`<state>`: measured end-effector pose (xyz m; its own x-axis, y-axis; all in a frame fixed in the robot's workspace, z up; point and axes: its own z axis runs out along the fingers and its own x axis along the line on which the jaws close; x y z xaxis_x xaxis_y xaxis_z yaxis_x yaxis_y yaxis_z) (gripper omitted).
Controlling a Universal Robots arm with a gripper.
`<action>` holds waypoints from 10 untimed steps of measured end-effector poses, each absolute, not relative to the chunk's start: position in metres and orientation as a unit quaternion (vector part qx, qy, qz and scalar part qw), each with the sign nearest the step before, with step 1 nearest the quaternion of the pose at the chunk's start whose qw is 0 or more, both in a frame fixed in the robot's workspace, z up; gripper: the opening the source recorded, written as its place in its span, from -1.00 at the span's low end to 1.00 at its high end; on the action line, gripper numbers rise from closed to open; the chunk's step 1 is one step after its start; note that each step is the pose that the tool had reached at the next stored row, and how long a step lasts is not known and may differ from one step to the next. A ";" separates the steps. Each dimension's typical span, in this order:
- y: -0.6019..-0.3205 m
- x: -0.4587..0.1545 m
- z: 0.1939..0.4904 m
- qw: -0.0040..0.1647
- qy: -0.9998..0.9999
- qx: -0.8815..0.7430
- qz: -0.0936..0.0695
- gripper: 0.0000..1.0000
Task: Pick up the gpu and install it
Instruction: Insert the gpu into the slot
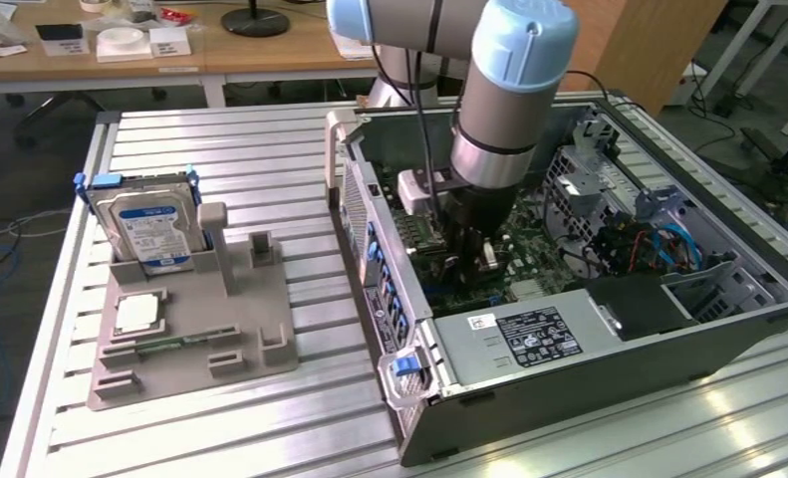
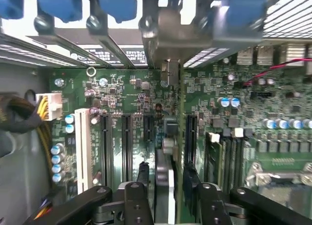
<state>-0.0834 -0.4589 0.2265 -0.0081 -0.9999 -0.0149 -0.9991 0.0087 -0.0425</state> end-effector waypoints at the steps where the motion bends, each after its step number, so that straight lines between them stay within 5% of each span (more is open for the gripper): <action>1: -0.459 -0.083 0.231 0.020 0.710 -0.704 -0.010 -0.17; 10: -0.459 -0.083 0.268 0.022 0.710 -0.704 -0.012 -0.17</action>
<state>-0.0834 -0.4589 0.2684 -0.0080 -0.9999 -0.0149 -0.9988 0.0087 -0.0477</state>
